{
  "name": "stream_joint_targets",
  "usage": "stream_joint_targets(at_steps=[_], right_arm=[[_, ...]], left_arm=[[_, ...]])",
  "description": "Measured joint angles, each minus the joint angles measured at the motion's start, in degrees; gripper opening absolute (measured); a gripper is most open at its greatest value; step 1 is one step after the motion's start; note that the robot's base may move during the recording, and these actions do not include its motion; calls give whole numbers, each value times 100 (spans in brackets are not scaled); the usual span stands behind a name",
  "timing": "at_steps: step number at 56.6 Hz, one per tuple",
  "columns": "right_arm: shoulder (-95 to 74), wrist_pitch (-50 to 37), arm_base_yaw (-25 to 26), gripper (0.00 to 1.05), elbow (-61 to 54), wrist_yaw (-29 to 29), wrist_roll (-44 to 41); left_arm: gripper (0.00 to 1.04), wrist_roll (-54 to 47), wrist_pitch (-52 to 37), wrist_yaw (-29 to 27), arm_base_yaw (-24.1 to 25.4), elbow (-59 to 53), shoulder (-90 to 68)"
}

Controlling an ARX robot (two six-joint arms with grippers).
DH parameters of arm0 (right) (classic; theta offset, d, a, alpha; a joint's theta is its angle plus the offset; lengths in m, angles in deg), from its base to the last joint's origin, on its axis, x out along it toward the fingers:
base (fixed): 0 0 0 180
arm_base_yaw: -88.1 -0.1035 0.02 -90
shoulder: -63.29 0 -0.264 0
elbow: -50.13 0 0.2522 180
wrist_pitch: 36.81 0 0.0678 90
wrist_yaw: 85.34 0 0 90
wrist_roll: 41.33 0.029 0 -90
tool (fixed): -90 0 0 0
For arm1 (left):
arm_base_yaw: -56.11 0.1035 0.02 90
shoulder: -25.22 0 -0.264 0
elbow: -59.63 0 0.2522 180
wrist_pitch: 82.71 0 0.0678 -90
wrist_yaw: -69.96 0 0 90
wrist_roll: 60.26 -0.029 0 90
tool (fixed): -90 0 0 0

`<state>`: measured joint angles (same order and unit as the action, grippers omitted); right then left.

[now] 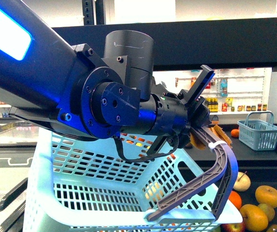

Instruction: Pick lemon from shelf

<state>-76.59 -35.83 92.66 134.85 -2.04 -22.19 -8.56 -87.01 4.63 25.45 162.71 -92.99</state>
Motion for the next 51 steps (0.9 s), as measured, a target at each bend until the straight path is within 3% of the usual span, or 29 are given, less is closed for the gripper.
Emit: stream_joint_targets(at_steps=[43,51], right_arm=[[-1045,109,-142,97,868,-229,122],[-1045,17,-129,76,857,-210,98]], left_arm=[[7,0,0,2,0,0,0],[7,0,0,0,0,0,0]])
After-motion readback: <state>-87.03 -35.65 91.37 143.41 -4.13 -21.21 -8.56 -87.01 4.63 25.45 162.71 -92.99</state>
